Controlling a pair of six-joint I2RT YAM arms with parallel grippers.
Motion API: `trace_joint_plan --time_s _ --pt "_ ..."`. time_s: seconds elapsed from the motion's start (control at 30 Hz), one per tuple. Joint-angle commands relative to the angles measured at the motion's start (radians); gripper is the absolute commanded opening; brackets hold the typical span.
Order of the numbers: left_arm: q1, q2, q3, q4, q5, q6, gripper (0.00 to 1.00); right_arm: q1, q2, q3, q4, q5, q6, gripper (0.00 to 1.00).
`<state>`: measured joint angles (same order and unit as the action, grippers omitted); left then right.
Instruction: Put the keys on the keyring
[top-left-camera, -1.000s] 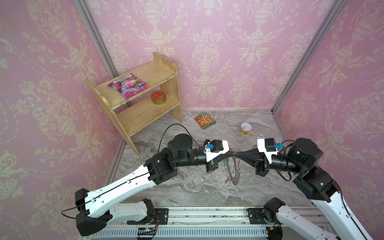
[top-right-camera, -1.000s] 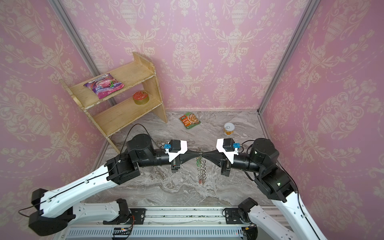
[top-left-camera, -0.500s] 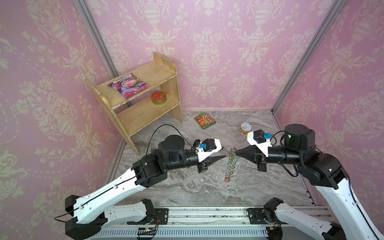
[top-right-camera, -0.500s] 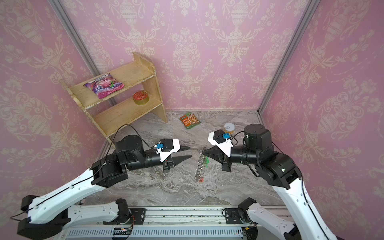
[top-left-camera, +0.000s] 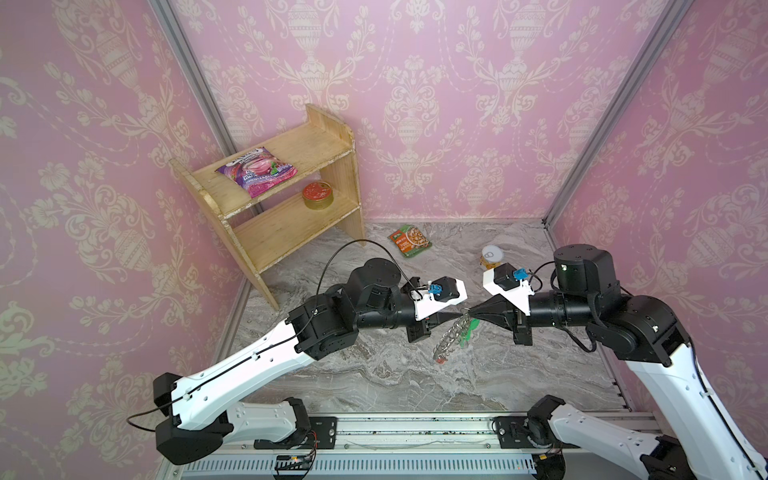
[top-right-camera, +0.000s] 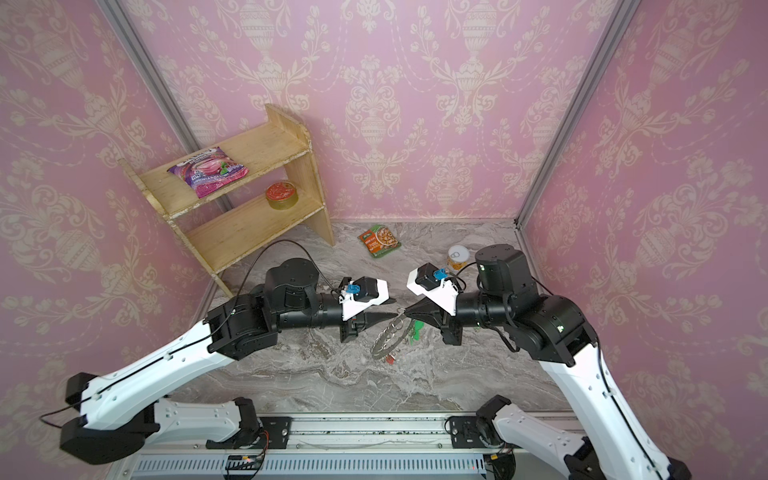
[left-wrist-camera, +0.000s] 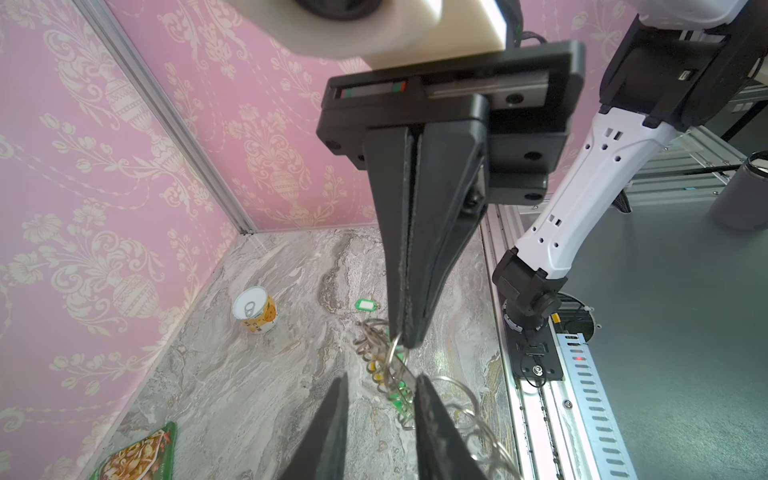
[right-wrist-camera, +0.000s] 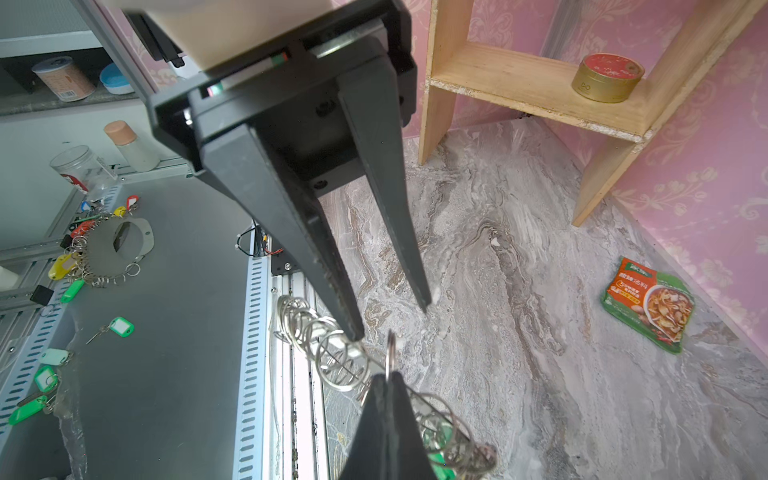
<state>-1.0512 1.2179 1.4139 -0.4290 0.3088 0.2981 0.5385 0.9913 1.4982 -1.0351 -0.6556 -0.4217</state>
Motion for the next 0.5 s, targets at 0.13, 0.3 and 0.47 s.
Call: trace_joint_plan --time_s 0.13,0.3,0.47 --pt "-0.007 0.024 0.052 -0.022 0.064 0.026 0.25 0.013 -0.001 0.021 0.014 -0.001 -0.024 0.0" --pt "-0.007 0.04 0.055 -0.029 0.083 0.023 0.18 0.014 -0.002 0.022 0.019 0.003 -0.028 0.0" --pt "-0.007 0.051 0.062 -0.037 0.082 0.024 0.12 0.014 -0.004 0.023 0.018 0.002 -0.032 0.0"
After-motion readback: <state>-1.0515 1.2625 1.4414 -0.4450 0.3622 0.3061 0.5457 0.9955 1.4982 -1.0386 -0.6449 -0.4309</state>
